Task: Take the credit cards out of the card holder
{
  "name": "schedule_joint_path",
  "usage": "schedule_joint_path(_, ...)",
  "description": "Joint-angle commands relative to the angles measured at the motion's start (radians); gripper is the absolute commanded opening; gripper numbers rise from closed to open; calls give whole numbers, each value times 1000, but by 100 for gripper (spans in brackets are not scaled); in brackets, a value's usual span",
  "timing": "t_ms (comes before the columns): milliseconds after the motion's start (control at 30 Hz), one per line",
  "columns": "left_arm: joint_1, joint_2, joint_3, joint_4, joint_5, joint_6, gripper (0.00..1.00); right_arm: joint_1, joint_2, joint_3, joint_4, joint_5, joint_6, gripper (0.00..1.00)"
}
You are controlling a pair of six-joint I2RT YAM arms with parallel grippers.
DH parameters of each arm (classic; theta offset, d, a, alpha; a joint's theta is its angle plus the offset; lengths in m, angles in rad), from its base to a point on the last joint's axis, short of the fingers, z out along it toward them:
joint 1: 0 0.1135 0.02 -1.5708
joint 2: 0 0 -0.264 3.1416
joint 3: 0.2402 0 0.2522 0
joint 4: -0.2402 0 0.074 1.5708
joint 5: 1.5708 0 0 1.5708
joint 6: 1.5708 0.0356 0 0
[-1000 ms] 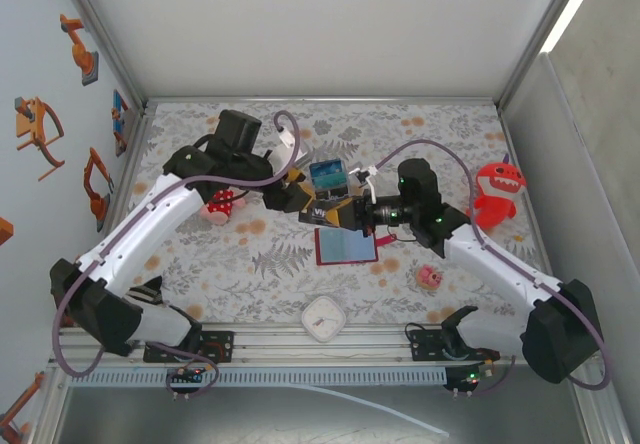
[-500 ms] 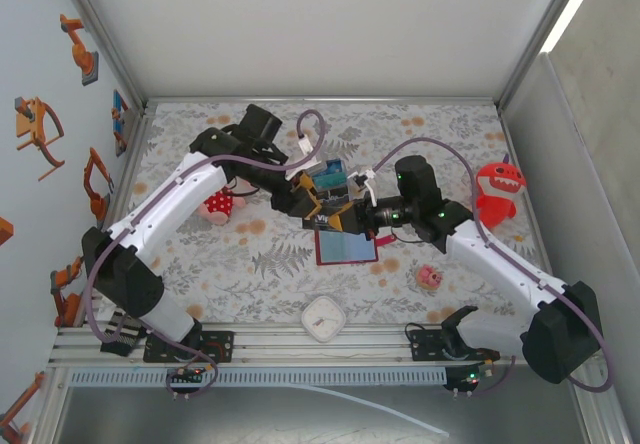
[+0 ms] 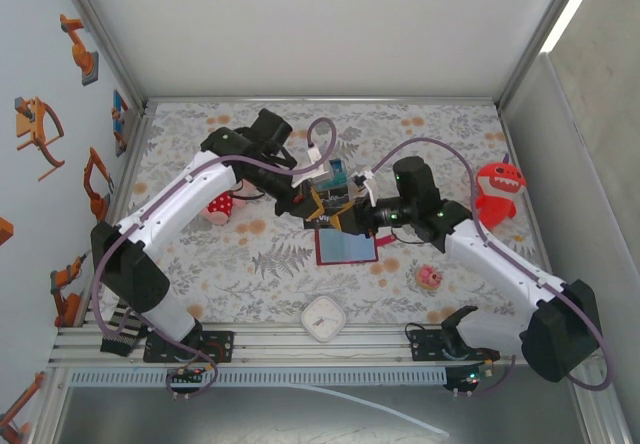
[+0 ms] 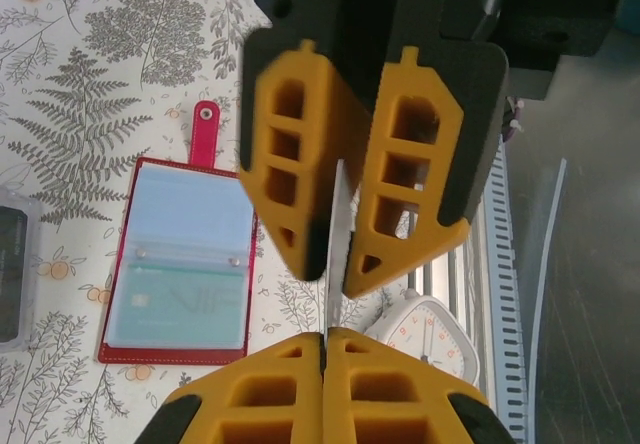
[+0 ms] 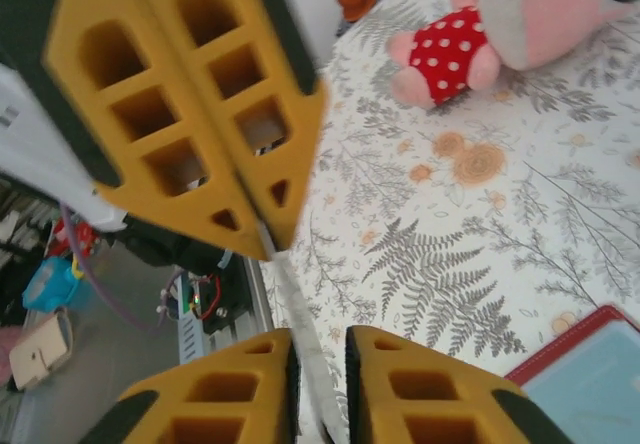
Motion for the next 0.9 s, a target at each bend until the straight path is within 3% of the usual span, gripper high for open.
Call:
schedule_joint_path(0, 6, -24, -24, 70, -67, -23, 0, -1, -54, 9, -50, 168, -14, 40)
schedule_joint_path(233, 34, -89, -158, 364, -264, -112, 0, -6, -145, -24, -117, 468, 6, 59)
schedule_joint_path(400, 63, -72, -200, 534, -297, -124, 0, -7, -176, -30, -161, 676, 52, 71)
schedule_joint_path(433, 70, -61, -200, 559, -295, -127, 0, -7, -178, -31, -170, 708, 62, 92)
schedule_joint_path(467, 75, -46, -195, 574, -291, -126, 0, -7, -178, -31, -179, 739, 73, 99)
schedule_joint_path(867, 87, 167, -72, 565, -237, -30, 0, -7, -171, -14, -281, 1013, 174, 99)
